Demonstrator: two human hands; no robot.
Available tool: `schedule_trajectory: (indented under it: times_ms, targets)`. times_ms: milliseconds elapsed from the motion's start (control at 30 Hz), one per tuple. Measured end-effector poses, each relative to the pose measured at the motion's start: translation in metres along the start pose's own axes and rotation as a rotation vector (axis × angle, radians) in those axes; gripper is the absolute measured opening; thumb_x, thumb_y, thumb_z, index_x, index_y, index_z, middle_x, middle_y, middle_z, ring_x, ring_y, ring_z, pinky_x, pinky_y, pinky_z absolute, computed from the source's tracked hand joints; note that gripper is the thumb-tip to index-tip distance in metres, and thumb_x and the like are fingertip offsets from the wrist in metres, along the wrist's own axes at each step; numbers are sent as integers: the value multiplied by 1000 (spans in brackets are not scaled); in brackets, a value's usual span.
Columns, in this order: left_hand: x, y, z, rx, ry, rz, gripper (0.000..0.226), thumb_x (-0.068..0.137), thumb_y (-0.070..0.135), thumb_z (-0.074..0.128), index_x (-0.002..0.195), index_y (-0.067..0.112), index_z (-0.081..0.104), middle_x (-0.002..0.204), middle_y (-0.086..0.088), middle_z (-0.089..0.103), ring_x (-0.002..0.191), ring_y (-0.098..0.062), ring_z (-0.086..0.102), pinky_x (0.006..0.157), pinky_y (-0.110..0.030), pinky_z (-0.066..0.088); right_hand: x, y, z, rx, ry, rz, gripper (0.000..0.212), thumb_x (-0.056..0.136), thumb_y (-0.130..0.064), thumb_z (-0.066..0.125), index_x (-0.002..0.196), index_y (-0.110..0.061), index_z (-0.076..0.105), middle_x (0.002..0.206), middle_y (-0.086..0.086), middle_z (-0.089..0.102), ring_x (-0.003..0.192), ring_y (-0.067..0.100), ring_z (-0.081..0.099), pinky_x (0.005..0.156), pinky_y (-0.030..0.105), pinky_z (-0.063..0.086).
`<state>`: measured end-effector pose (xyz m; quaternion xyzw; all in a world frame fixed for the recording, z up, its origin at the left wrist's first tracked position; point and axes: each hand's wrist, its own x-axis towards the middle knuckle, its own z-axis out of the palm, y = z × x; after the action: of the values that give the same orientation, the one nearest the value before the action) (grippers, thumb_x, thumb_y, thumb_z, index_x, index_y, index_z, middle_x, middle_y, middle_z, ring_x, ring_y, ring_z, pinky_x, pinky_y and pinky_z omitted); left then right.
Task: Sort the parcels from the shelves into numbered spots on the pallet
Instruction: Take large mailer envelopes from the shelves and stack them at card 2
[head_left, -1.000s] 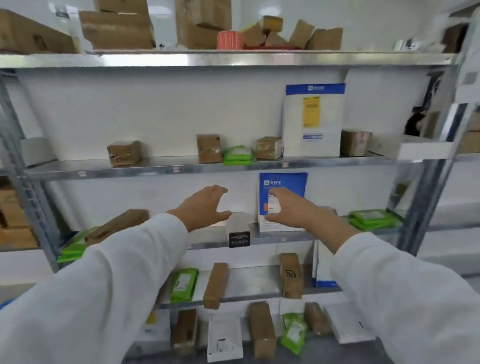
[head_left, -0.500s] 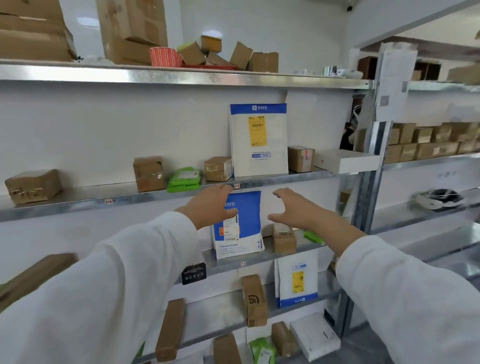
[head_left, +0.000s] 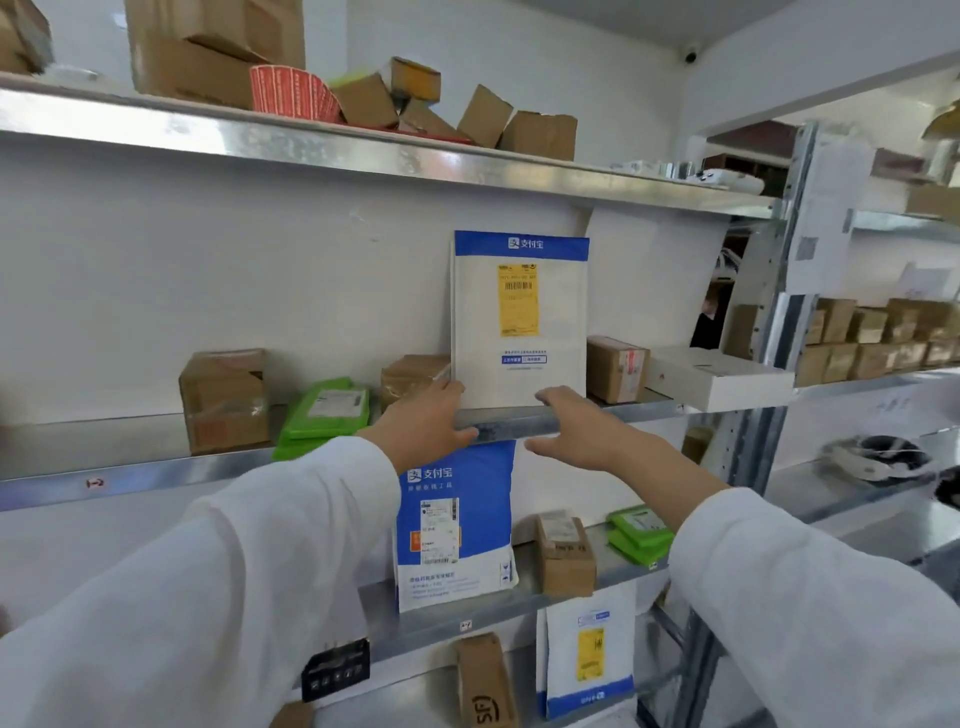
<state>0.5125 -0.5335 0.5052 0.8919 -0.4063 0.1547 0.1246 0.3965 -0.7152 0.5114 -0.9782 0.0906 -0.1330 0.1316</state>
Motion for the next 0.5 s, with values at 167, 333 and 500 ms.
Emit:
schedule_trajectory:
  times_ms: [167, 333, 500]
  targets:
    - [46, -20, 10, 7, 28, 2, 59, 88, 42, 58, 138, 15, 42, 136, -5, 49, 120, -24, 49, 95, -36, 44, 54, 5, 10, -10, 14, -19, 76, 87, -41, 64, 147, -12, 28, 148, 4, 34, 132, 21, 40, 107, 36, 38]
    - [87, -35, 13, 70, -2, 4, 58, 89, 52, 51, 133, 14, 44, 127, -6, 54, 112, -25, 53, 93, -43, 47, 97, 18, 3, -31, 70, -38, 73, 88, -39, 64, 146, -10, 31, 145, 8, 38, 129, 24, 43, 105, 35, 39]
    - [124, -43, 24, 44, 8, -39, 64, 94, 49, 46, 143, 10, 34, 138, -9, 45, 122, -25, 46, 99, -44, 44, 133, 58, -12, -57, 94, 17, 72, 90, -41, 60, 147, -10, 29, 144, 7, 37, 127, 24, 45, 103, 35, 41]
